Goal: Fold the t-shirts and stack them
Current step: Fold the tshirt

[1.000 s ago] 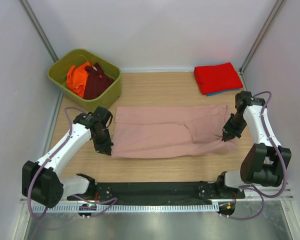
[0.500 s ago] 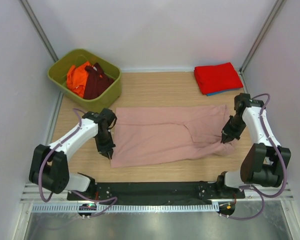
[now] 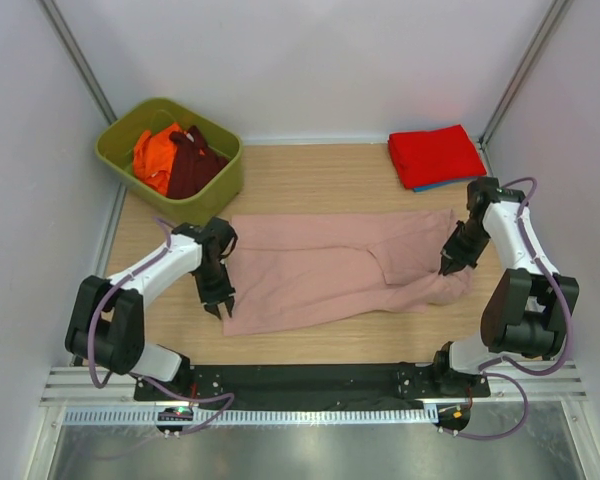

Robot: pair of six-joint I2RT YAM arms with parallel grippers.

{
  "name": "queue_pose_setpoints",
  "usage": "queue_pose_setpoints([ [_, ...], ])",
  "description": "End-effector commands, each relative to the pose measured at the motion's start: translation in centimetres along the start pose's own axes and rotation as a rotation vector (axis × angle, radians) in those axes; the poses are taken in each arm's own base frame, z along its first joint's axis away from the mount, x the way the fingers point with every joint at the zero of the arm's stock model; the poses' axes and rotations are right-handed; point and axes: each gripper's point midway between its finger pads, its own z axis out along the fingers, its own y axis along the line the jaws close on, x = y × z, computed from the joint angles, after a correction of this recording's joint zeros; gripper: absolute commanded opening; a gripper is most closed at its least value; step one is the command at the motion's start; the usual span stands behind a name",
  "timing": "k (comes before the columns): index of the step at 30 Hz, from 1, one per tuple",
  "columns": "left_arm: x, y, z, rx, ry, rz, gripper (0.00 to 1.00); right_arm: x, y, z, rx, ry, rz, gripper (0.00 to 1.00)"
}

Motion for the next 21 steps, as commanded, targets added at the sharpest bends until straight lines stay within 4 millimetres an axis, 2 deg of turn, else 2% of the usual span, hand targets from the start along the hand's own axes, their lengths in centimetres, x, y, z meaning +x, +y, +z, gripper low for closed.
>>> queue_pose_setpoints([
  [1,1.3,-0.8,0.4,0.070,0.045,-0.051,0.28,-0.5,1.1,-0.7,-0.045,-0.022,-0.023,0.01],
  [8,2.8,-0.1,1.9,0.023,0.122,-0.115,0.41,-0.9,1.5,-1.2,-0.053,-0.029,-0.027,0.01],
  [11,3.0,0.0,2.6,0.016,0.137,-0.137,0.44,-0.8,1.6,-1.2,-0.058,-0.023,-0.025,0.01],
  [17,2.2,-0.5,4.4,0.014,0.125,-0.157,0.44,-0.8,1.6,-1.0,-0.052,-0.019,-0.034,0.01],
  [21,1.4,-0.6,5.0,0.006,0.102,-0.166,0.42,-0.7,1.6,-0.9,-0.051,-0.020,-0.045,0.01],
])
